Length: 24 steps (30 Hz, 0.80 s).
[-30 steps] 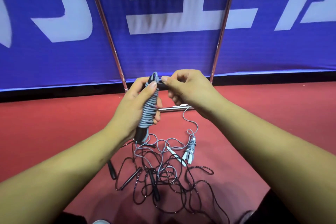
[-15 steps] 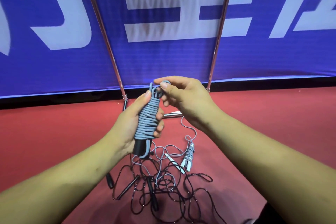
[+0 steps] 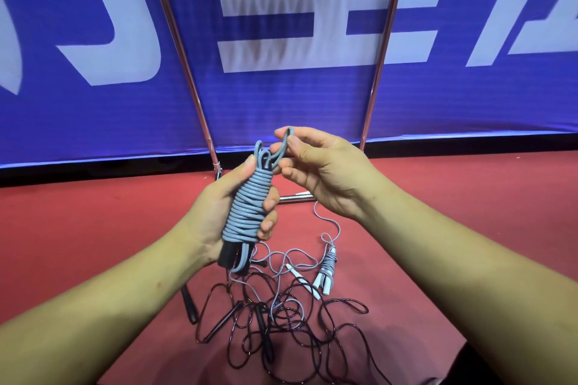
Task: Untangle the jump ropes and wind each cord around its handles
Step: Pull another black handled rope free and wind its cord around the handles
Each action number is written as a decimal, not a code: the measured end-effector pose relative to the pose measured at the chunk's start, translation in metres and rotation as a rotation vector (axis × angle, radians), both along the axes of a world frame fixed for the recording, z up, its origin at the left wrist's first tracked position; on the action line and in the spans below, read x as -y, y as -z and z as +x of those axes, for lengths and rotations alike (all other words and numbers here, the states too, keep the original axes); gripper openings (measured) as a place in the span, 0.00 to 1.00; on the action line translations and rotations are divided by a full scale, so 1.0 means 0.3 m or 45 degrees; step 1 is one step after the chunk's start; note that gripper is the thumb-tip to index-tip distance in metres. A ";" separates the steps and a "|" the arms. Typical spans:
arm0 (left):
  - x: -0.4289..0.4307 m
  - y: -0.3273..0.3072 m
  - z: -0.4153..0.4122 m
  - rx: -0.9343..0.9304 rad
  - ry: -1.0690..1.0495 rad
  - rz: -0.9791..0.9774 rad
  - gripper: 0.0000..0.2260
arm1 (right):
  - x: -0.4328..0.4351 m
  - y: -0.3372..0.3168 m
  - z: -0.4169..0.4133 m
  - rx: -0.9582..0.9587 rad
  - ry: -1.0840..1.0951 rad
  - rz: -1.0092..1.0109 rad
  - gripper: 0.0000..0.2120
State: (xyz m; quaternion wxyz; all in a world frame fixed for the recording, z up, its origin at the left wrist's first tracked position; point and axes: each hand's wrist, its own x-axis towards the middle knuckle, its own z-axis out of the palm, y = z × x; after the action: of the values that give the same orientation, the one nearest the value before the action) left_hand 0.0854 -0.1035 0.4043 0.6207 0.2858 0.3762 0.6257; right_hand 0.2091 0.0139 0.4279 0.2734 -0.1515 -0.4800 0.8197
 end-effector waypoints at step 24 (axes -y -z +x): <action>-0.017 0.008 0.017 -0.144 -0.036 -0.109 0.09 | -0.001 -0.054 0.039 0.715 0.123 1.153 0.06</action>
State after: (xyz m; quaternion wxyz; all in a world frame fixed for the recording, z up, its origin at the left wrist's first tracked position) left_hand 0.0905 -0.0985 0.4020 0.6011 0.2886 0.4413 0.6005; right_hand 0.2208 0.0141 0.4442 0.2099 -0.2537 -0.8328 0.4449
